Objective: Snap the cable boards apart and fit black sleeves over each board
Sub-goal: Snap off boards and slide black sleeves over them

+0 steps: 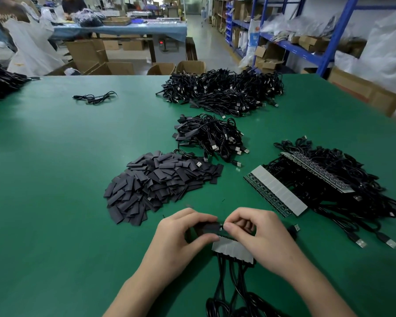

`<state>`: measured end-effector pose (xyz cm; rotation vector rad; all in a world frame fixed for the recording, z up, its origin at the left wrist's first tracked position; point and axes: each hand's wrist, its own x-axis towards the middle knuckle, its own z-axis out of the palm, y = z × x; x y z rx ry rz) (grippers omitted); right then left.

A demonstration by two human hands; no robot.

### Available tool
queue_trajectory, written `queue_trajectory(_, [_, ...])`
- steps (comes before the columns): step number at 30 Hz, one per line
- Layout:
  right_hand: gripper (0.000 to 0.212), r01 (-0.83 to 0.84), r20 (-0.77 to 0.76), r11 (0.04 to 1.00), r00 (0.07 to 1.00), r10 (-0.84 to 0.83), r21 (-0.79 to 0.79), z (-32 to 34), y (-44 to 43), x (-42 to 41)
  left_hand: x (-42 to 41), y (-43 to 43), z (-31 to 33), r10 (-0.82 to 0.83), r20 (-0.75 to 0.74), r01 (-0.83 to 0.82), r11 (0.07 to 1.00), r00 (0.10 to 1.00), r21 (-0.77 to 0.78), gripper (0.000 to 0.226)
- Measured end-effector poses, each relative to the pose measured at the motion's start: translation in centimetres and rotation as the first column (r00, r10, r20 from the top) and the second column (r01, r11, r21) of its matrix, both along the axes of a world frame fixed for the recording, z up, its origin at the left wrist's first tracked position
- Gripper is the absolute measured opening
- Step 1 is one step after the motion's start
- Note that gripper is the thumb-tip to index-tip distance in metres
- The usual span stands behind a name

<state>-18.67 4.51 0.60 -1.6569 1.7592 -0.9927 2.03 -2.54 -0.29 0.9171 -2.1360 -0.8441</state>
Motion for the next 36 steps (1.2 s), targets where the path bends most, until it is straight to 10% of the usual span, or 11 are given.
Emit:
queue_trajectory(29, [0.014,0.014,-0.042,0.997,0.999,-0.017,-0.071,0.3,0.4,1.0,-0.4,0.2,-0.5,0.028,-0.126,-0.015,0.995,0.992,0.104,0.021])
queue_trajectory(36, [0.011,-0.015,-0.267,0.973,0.962,-0.048,-0.228,0.3,0.3,1.3,-0.5,0.1,-0.7,0.053,-0.151,-0.039,0.994,0.987,0.1,0.018])
